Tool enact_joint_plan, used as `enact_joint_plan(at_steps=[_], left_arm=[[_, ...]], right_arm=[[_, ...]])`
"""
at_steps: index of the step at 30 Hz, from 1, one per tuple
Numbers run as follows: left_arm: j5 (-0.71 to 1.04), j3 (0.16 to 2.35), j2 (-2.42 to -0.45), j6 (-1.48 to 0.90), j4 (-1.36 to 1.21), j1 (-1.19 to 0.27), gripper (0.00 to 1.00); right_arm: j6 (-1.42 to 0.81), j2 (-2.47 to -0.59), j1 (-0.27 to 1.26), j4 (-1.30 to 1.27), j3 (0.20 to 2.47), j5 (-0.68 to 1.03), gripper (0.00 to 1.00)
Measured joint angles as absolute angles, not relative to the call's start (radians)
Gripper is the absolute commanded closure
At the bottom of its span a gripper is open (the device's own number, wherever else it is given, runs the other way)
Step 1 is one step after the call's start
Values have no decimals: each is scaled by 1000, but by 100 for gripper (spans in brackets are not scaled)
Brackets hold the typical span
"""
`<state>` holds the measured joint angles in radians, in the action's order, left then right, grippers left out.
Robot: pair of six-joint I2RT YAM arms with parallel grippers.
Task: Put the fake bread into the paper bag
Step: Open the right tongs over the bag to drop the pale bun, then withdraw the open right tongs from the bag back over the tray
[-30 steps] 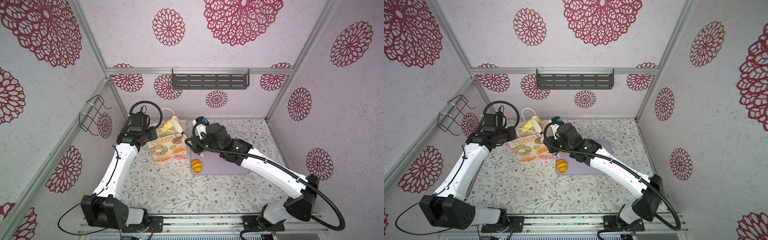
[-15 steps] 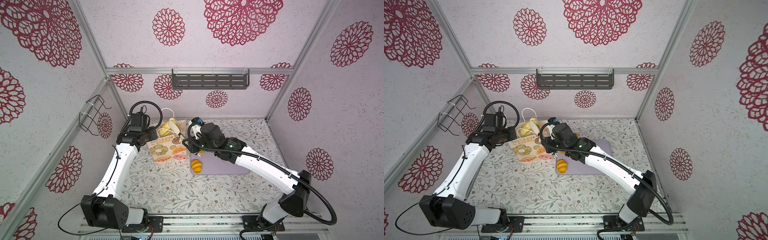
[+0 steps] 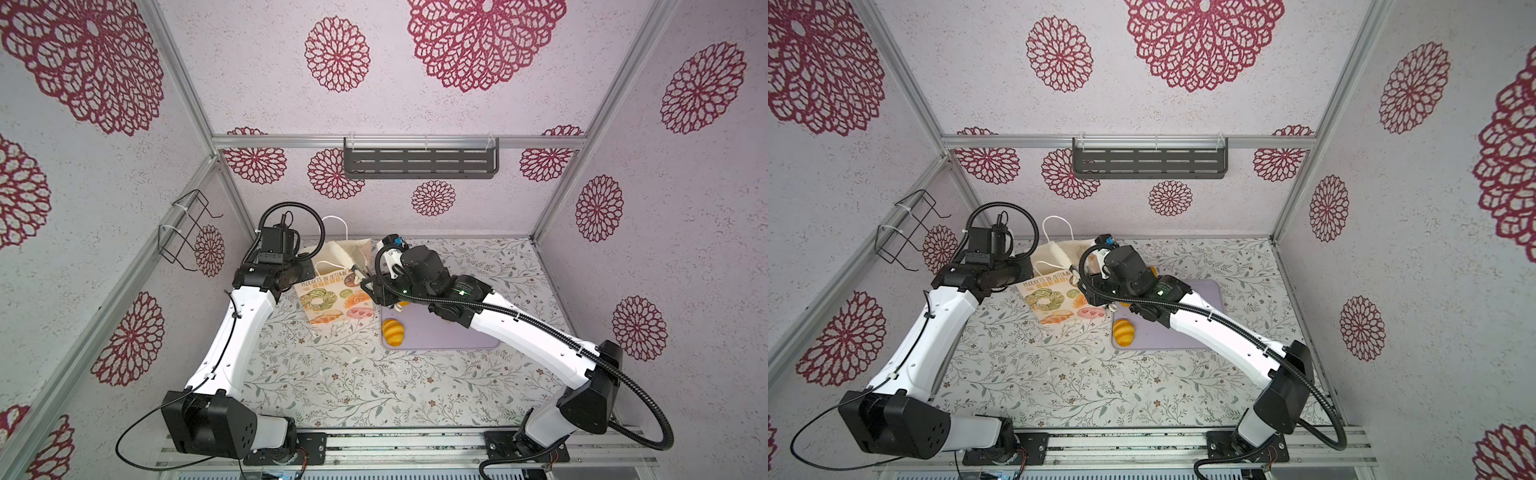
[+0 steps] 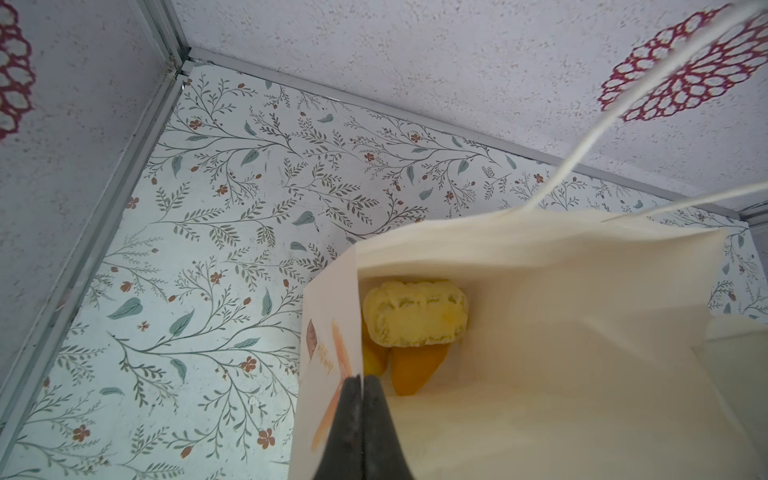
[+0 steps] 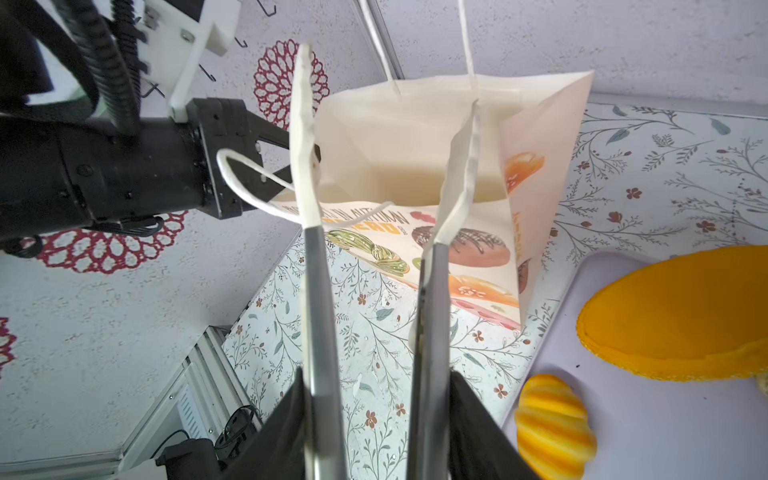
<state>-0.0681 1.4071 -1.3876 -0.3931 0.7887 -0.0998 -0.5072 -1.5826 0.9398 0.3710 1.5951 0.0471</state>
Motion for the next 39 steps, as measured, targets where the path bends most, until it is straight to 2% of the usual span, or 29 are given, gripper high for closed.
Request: enact_joint_plan(at_steps=[8,18,39], left_arm=[[-68,1407,-1388,-393,789,-100,100],[-68,1407,-1388,-393,789,-100,100],[-70,1407,-1387,-397,790,-95,100]], right_arm=[[-505,-1556,940,373,1595,20,50],[-497,-1391,939,366,1538,-46,50],[-600,-1006,913,447,1128,-294,49]])
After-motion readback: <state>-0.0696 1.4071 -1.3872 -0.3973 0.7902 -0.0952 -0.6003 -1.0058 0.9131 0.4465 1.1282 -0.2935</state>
